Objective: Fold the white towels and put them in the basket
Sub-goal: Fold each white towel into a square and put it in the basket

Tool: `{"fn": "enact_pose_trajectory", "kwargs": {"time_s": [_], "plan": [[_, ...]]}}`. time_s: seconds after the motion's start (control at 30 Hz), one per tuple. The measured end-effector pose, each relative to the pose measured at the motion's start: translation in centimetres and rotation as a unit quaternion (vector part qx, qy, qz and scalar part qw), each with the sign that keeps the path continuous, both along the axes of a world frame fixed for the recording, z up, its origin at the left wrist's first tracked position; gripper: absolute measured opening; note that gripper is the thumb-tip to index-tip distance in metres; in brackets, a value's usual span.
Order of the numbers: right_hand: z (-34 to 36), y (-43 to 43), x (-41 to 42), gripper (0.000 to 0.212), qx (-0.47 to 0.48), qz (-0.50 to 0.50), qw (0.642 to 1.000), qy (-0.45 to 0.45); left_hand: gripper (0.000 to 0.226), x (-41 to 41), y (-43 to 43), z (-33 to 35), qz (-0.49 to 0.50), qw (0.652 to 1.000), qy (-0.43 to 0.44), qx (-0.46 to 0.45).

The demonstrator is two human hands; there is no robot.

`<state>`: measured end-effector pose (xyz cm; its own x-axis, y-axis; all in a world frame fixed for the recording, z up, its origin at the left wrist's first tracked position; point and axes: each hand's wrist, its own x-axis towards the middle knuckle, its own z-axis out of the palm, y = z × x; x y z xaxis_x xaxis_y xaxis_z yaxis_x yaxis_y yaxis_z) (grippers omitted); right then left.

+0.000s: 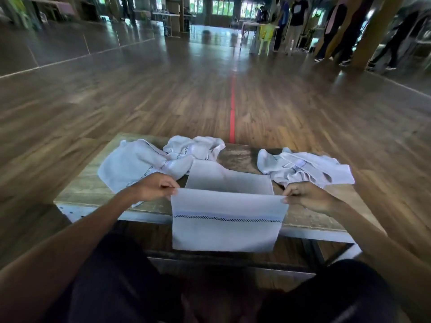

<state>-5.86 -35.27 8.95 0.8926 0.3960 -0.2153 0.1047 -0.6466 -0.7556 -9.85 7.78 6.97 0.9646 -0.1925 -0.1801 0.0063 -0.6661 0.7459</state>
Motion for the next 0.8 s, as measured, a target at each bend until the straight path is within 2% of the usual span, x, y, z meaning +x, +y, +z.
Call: {"fn": "enact_pose_trajectory", "kwargs": {"time_s": [0.07, 0.13, 0.23, 0.3, 0.47, 0.6, 0.67, 0.73, 0.8], "plan": [[-2.1, 0.6, 0.8, 0.020, -0.026, -0.015, 0.999, -0.037, 0.018, 0.9, -0.1, -2.5, 0.017, 0.999, -0.039, 0.012], [-3.2, 1.1, 2.1, 0.024, -0.050, -0.030, 0.996, -0.074, 0.017, 2.3, -0.3, -3.8, 0.031, 0.996, -0.082, 0.035], [-4.0, 1.8, 4.2, 0.015, -0.077, -0.053, 0.990, -0.102, 0.009, 5.0, -1.0, -4.4, 0.033, 0.986, -0.142, 0.084], [-4.3, 2.2, 5.6, 0.008, -0.104, -0.067, 0.985, -0.122, 0.012, 7.2, -1.2, -4.6, 0.053, 0.978, -0.167, 0.114], [-4.4, 2.2, 8.9, 0.021, -0.181, -0.084, 0.963, -0.179, 0.017, 12.1, -1.5, -4.3, 0.083, 0.963, -0.194, 0.165], [-3.7, 2.5, 11.3, 0.012, -0.313, -0.045, 0.912, -0.260, 0.019, 15.0, -1.2, -4.2, 0.077, 0.962, -0.189, 0.181], [-4.0, 2.8, 12.3, 0.014, -0.378, -0.014, 0.878, -0.294, 0.020, 15.8, -1.6, -4.3, 0.068, 0.951, -0.197, 0.228], [-4.6, 3.3, 13.1, 0.006, -0.418, 0.021, 0.836, -0.355, 0.021, 16.4, -2.3, -4.6, 0.067, 0.934, -0.215, 0.277], [-5.3, 3.8, 13.5, 0.019, -0.448, 0.068, 0.807, -0.379, 0.021, 16.7, -2.8, -5.1, 0.053, 0.918, -0.232, 0.318]]}}
